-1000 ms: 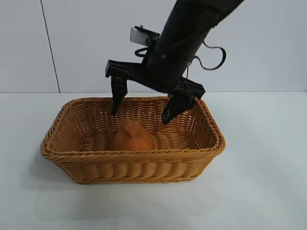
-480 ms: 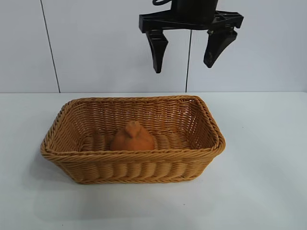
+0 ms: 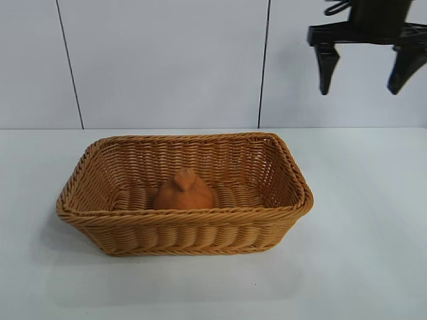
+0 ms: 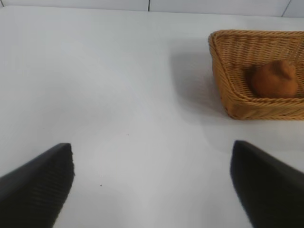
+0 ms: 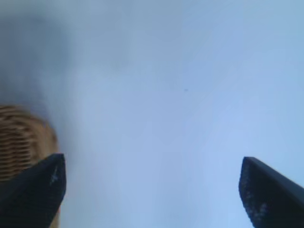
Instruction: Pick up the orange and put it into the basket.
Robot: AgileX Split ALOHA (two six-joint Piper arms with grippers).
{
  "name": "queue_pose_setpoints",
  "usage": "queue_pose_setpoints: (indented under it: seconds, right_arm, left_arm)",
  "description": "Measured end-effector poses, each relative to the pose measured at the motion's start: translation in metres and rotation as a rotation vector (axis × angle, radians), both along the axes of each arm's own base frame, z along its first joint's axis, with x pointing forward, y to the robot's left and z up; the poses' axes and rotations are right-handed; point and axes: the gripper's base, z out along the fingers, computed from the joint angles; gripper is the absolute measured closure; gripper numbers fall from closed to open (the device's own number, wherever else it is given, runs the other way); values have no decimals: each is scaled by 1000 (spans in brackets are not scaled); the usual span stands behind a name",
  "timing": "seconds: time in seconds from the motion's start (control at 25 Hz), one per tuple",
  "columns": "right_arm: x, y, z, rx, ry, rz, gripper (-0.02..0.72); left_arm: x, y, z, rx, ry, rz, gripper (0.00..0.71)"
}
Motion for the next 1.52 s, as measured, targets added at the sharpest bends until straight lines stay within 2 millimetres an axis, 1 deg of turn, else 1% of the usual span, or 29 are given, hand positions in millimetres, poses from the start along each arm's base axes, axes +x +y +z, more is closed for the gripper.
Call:
queue_pose_setpoints:
  seconds: [0.08, 0.16, 0.36, 0.44, 0.52, 0.6, 0.76, 0.88, 1.0, 1.16, 1.2, 1.28, 1.4, 1.48, 1.52]
  right_arm:
    - [1, -19, 0, 15, 7, -45, 23]
    - [1, -28, 0, 37, 10, -61, 23]
    - [1, -23, 0, 119, 18, -38, 23]
    - [-3, -22, 3, 136, 15, -33, 23]
    - [-13, -22, 6, 133, 25, -21, 23]
    - [-27, -23, 9, 126, 41, -9, 23]
    - [-67, -25, 9, 119, 101, 12, 23]
    - [-107, -27, 8, 113, 146, 27, 23]
    - [-155, -29, 1, 109, 198, 37, 23]
    - [-219, -32, -6, 106, 221, 51, 23]
    - [-234, -33, -12, 105, 236, 57, 23]
    - [-264, -34, -20, 103, 215, 69, 23]
    - [-298, -36, -29, 103, 122, 73, 23]
    - [-317, -37, -31, 103, 39, 77, 23]
    - [-324, -37, -29, 104, -17, 79, 23]
  left_arm:
    - [0, 0, 0, 0, 0, 0, 71]
    - [0, 0, 0, 0, 0, 0, 71]
    - [0, 0, 0, 0, 0, 0, 71]
    - [0, 0, 0, 0, 0, 0, 71]
    - [0, 0, 0, 0, 0, 0, 71]
    - [0, 0, 0, 0, 0, 0, 71]
    - [0, 0, 0, 0, 0, 0, 71]
    - [0, 0, 0, 0, 0, 0, 71]
    - [0, 0, 0, 0, 0, 0, 71]
    - [0, 0, 0, 0, 0, 0, 71]
    - [0, 0, 0, 0, 0, 0, 71]
    - [0, 0, 0, 0, 0, 0, 71]
    - [0, 0, 0, 0, 0, 0, 71]
    - [0, 0, 0, 0, 0, 0, 71]
    - [0, 0, 0, 0, 0, 0, 71]
